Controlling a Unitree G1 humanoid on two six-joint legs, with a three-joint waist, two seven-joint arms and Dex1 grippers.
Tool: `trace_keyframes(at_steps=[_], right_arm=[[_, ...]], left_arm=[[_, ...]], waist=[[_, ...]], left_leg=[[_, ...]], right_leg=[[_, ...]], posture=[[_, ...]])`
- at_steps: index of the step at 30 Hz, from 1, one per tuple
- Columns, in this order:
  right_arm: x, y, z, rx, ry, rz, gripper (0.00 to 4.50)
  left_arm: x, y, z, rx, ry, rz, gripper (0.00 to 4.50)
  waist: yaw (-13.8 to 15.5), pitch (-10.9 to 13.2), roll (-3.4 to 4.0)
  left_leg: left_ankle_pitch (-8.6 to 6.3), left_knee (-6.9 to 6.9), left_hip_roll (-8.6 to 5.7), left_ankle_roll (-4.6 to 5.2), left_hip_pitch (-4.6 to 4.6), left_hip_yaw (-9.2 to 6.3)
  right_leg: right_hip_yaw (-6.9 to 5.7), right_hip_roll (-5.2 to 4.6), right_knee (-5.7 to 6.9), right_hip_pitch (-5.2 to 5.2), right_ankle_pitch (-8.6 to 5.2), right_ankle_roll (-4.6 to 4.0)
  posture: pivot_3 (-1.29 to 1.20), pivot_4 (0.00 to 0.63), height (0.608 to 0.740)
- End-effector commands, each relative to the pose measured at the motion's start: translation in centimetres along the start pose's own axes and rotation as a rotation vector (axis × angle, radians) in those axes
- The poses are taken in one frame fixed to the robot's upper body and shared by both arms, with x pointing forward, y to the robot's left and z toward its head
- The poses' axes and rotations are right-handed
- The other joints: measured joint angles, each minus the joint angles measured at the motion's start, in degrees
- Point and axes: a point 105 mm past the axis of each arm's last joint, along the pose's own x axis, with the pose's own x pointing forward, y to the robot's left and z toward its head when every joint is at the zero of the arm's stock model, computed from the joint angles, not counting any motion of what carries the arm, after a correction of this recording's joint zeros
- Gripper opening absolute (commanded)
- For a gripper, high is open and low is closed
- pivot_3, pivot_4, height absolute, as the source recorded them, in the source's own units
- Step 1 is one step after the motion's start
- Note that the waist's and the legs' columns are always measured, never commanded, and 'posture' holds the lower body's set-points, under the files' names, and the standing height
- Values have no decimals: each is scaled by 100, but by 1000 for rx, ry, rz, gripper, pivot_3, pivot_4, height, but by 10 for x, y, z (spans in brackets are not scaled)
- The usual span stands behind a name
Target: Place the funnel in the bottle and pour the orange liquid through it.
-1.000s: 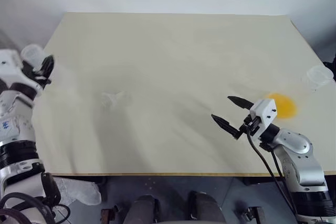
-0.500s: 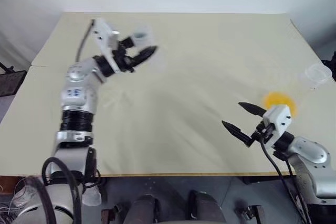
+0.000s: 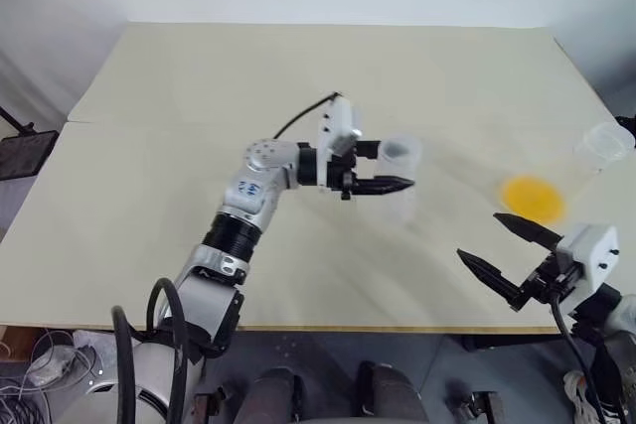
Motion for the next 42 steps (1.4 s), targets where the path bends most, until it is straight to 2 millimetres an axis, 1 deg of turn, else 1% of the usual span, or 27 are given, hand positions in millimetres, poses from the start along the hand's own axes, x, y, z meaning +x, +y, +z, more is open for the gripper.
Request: trace_keyframes(at_steps=[1, 6, 11, 13, 17, 18, 23, 28, 34, 42], right_arm=[[-7, 5, 12, -47, -28, -39, 4500], [-12, 9, 12, -48, -22, -76, 4500], [-14, 11, 12, -50, -22, -99, 4500], [-14, 11, 12, -50, -22, -104, 4500], [-13, 11, 13, -54, -23, -112, 4500], [-13, 10, 13, -55, -23, -112, 4500], [-13, 8, 14, -63, -23, -119, 4500], [-13, 5, 16, -72, -22, -119, 4500], [-14, 3, 18, -84, -17, -111, 4500], [-13, 2, 19, -88, -1, -74, 4500]], left_arm=[[15, -5, 5, 64, -7, -24, 2521], [23, -15, -2, 53, 5, -74, 2521], [25, -16, -5, 40, 8, -79, 2521], [25, -17, -7, 35, 13, -79, 3239], [26, -16, -9, 25, 19, -71, 4355], [26, -16, -9, 24, 18, -71, 4438], [25, -18, -8, 6, 15, -78, 4438], [18, -12, -7, -14, 23, -45, 4438], [-3, 1, -7, -20, 47, 20, 4438], [-41, 17, 1, -15, 82, 105, 4438]], waist=[[16, 0, 0], [8, -2, 3], [21, -2, 3], [24, -2, 3], [20, -2, 3], [20, -2, 3], [18, -2, 3], [17, -2, 3], [7, -2, 4], [7, -3, 4]], left_leg=[[1, 0, -1, 1, -5, 0], [1, 1, 0, 4, -6, 3], [2, 1, -1, 6, -6, 2], [3, 4, -3, 8, -7, 1], [3, 3, -4, 9, -8, 1], [3, 3, -3, 9, -8, 1], [3, 4, -3, 10, -8, 1], [3, 4, -3, 10, -8, 1], [3, 4, -2, 10, -7, 1], [3, 5, -3, 10, -6, 0]], right_leg=[[1, 0, -5, -1, 0, 0], [3, 0, -10, -2, 0, 0], [4, -1, -9, -2, 0, 0], [4, -2, -10, 0, 0, 0], [5, -3, -10, -1, 0, 0], [5, -2, -10, -1, 0, 0], [5, -2, -10, -1, 0, 0], [5, -2, -9, -1, 0, 0], [5, -2, -6, -2, 0, 0], [5, -3, -2, -1, 1, 1]], posture=[[0, 150, 740], [0, 150, 740], [0, 150, 740], [0, 150, 740], [0, 150, 740], [0, 150, 740], [0, 150, 740], [0, 150, 740], [0, 150, 740], [0, 150, 740]])
